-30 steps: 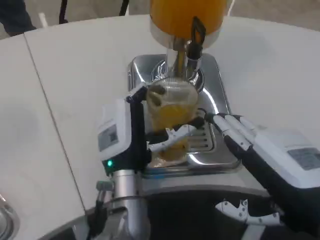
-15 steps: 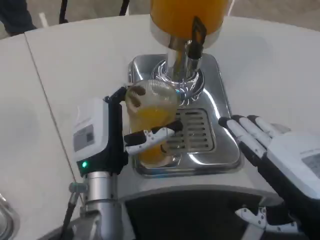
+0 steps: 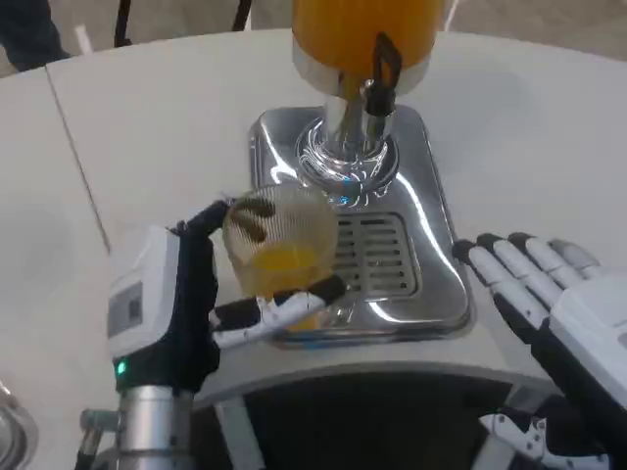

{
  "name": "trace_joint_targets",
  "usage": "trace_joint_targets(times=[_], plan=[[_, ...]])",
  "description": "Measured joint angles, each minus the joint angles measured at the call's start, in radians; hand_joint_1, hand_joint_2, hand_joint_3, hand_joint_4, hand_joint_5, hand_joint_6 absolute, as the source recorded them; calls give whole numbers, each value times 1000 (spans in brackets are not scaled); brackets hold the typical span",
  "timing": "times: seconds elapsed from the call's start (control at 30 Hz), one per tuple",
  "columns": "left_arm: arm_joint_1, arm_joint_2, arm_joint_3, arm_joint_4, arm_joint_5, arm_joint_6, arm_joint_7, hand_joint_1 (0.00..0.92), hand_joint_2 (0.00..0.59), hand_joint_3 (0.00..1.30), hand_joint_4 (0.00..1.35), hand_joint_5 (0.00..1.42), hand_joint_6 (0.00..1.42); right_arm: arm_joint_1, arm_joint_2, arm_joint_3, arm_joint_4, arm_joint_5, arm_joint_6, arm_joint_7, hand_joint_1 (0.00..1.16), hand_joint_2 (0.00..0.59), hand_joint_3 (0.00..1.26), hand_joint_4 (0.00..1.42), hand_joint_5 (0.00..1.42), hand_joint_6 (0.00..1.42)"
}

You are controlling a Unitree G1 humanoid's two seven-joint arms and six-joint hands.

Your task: Grasp the cup under the faucet to collect the drink, then remove the cup.

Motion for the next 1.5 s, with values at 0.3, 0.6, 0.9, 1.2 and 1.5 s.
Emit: trace_joint_targets(times=[0.3,0.6,0.9,1.2,1.5], plan=[[133,4,3,-134,9,-57,-56,573,10,1171,1051,1424,1424,20,9,1,1,2,-40,-31,506,432,0,0,0,16],[223,31,7,-217,26,-123,-114,575,10,1171,1051,1424,1424,81,20,-15,-4,-42,-92,-81,571,431,0,0,0,16],[324,35,42,-291,25,-153,-165,578,15,1171,1051,1424,1424,94,38,-15,-5,-35,-104,-97,579,434,0,0,0,16],[392,27,38,-332,21,-182,-210,581,18,1171,1051,1424,1424,109,59,-2,-6,-57,-108,-99,571,432,0,0,0,16],[439,7,32,-379,24,-210,-213,582,19,1172,1051,1424,1424,105,59,11,-8,-55,-112,-99,553,431,0,0,0,16]])
